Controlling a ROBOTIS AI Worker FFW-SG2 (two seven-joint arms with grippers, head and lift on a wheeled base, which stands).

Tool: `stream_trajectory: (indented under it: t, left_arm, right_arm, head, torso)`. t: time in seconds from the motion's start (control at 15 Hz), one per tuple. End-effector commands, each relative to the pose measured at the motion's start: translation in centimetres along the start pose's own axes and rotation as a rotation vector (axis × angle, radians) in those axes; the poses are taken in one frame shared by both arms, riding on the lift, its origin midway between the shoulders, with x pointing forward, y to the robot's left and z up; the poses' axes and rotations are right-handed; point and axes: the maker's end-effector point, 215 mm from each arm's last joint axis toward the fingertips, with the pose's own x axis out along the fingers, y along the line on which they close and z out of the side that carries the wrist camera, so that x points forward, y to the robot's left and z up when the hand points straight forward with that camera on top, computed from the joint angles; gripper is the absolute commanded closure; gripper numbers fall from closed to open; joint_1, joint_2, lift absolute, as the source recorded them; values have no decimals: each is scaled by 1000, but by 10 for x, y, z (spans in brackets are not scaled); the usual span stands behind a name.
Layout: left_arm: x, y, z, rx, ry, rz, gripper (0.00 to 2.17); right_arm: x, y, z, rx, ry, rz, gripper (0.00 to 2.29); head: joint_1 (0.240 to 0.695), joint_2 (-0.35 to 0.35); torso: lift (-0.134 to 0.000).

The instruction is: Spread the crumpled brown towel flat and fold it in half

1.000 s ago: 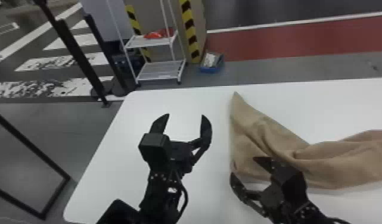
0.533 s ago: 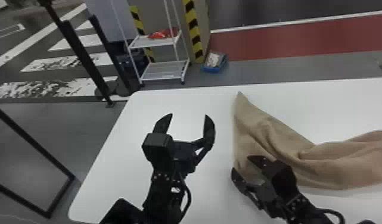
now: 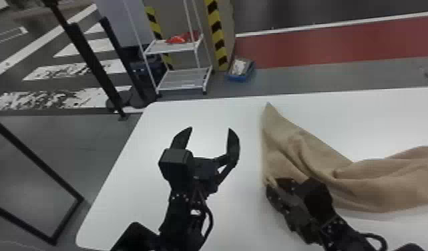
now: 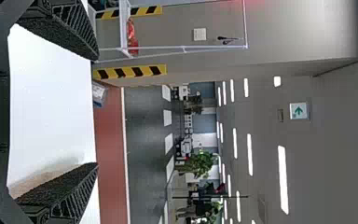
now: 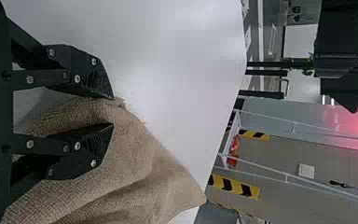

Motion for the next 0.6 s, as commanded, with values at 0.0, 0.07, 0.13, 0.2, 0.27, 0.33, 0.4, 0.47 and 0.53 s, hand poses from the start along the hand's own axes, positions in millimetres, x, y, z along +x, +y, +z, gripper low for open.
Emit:
stream_trajectory:
  t: [0.0, 0.07, 0.13, 0.2, 0.27, 0.33, 0.4, 0.47, 0.53]
  left_arm:
    - [0, 0, 0, 2, 1, 0, 73]
    - [1, 1, 0, 3, 0, 2, 73]
    - [0, 1, -1, 3, 1, 2, 73]
    - [0, 1, 0, 4, 0, 1, 73]
    - [0, 1, 0, 4, 0, 3, 73]
    - [0, 1, 0, 5, -1, 3, 73]
    - [0, 1, 0, 5, -1, 3, 73]
    - [0, 1, -1, 7, 1, 1, 73]
    - [0, 3, 1, 7, -3, 4, 73]
  right_arm:
    - [-3, -1, 14, -4, -30, -3, 1531]
    - [-5, -2, 18, -5, -37, -5, 1629]
    - [-7, -7, 26, -1, -56, -13, 1649]
    - [-12, -15, 38, 12, -86, -28, 1649]
    - [-19, -25, 51, 32, -122, -44, 1649]
    - [-28, -43, 64, 66, -155, -71, 1649]
    - [-36, -67, 74, 109, -185, -104, 1649]
    - [-43, -91, 72, 142, -192, -138, 1649]
    - [-50, -122, 71, 164, -197, -205, 1649]
  head:
    - [695, 313]
    - [695, 313]
    - [695, 314]
    - [695, 314]
    - [695, 313]
    - [695, 310]
    - [695, 297]
    - [695, 285]
    - [695, 270]
  torso:
    - [-125]
    - [-125]
    - [-125]
    - [-125]
    - [-125]
    - [-125]
    - [-125]
    - [-125]
    - [-125]
